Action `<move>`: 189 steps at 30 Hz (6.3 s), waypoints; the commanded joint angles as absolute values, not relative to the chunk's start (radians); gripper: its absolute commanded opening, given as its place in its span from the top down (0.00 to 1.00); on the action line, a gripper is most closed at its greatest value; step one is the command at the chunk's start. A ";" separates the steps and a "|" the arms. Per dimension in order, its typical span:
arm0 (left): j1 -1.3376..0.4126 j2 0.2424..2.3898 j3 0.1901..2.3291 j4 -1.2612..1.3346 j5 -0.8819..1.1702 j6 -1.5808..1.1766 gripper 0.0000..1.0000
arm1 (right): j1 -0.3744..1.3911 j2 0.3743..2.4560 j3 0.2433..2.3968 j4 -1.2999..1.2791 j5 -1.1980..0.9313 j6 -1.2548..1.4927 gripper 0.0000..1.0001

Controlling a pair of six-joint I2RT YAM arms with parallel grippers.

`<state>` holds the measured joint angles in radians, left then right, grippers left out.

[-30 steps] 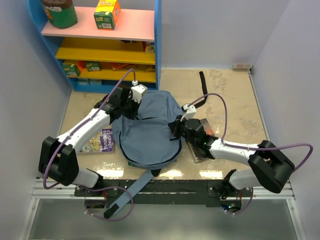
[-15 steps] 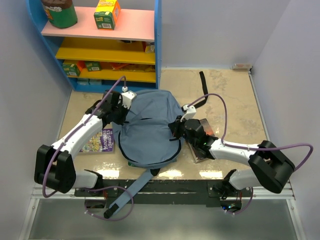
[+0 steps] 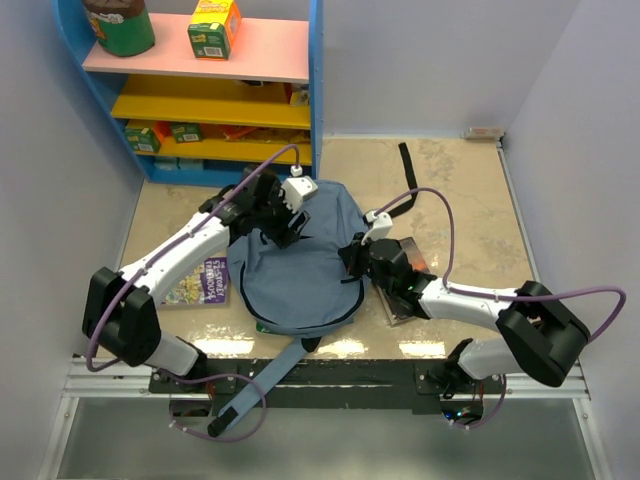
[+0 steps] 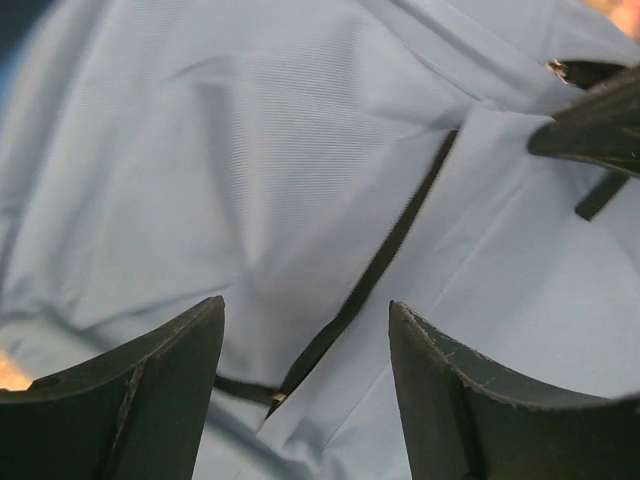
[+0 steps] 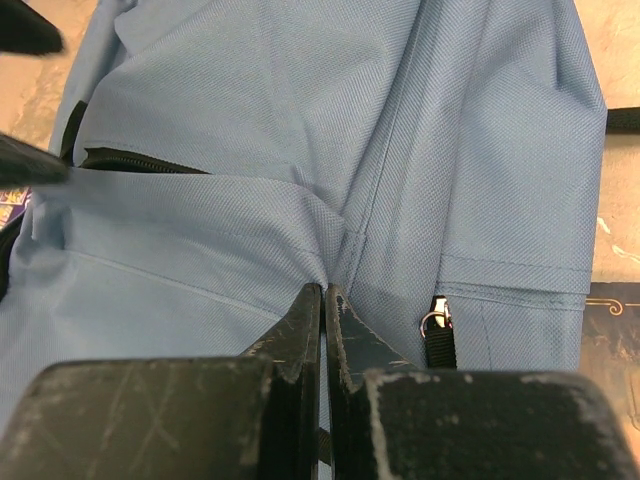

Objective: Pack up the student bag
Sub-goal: Unzip the student bag at the center of the board, then pick up the student bag at the center of the board, then pick up the personal item from the center of the board, then place the student bag at the center of the board, then place the personal item in the student bag.

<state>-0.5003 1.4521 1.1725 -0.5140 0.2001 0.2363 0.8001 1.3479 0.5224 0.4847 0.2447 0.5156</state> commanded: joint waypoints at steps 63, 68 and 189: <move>-0.282 1.106 1.324 -0.667 -0.285 0.184 1.00 | 0.828 1.115 0.637 0.250 0.298 0.437 0.27; -0.284 1.095 1.276 -0.690 -0.233 0.138 1.00 | 0.848 1.132 0.551 0.218 0.200 0.495 0.19; -0.284 1.316 0.861 -0.459 0.203 0.163 1.00 | 0.942 1.675 0.875 0.680 0.149 0.479 0.36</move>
